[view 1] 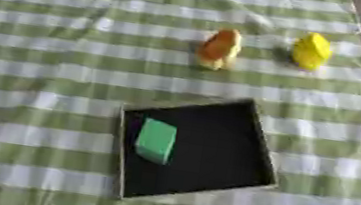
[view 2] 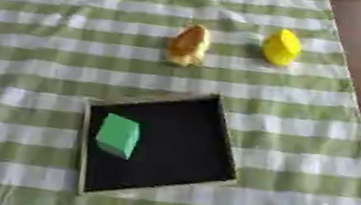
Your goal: Pick up objects on the table and place them in the box.
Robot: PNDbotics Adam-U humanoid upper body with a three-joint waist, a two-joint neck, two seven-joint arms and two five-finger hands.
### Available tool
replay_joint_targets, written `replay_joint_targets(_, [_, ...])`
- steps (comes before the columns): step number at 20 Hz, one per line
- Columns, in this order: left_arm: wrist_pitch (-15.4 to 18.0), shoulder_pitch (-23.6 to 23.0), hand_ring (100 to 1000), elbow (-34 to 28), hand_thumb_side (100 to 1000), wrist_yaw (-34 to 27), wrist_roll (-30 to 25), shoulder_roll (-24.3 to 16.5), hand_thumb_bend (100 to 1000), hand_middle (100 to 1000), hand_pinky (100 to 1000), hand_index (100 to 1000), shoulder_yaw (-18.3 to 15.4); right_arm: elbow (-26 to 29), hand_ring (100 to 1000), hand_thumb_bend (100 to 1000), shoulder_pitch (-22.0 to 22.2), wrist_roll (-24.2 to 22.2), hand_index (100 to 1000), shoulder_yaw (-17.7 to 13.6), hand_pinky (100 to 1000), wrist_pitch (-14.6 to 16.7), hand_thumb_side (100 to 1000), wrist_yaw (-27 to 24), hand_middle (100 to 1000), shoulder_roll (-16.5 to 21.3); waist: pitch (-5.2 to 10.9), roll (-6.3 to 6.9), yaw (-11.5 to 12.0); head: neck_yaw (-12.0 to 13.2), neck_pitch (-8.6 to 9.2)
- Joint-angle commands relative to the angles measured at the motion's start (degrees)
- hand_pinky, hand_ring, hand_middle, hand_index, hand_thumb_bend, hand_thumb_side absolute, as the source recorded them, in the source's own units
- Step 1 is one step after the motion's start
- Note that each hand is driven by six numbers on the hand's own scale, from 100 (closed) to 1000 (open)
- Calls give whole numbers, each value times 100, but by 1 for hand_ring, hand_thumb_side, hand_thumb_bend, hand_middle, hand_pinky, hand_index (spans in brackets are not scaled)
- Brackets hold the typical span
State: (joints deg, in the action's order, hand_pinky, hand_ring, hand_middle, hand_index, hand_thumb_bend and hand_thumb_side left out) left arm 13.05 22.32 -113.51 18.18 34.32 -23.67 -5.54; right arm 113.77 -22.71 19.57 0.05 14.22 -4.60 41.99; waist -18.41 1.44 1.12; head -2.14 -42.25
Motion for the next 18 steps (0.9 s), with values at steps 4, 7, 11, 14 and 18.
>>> replay_joint_targets(4, [4,80,842,-108,482,16,-7,-156,100,797,843,941,-22,82,882,100,-139,-45,826,-74,905,-73,573,96,749,298,83,-25,13,9,66])
replay_joint_targets(7, [5,83,842,-108,478,19,-19,-187,100,797,843,941,-12,60,901,100,-318,-113,847,-77,909,-278,535,257,774,577,104,-41,22,-6,48])
replay_joint_targets(11, [-1,77,842,-108,477,10,-45,-213,100,797,843,940,13,-384,921,100,-771,-404,864,87,915,-611,514,546,801,1099,138,-60,33,-49,37])
replay_joint_targets(14, [7,103,843,-108,476,-4,-74,-222,100,798,843,940,42,-795,931,100,-1155,-657,873,253,920,-867,522,683,814,1467,157,-66,56,-89,31])
replay_joint_targets(18, [9,109,843,-108,476,-32,-120,-227,100,798,843,940,78,-2864,944,100,-2435,-1543,898,725,926,-1276,579,1432,838,1261,193,-82,90,-154,8])
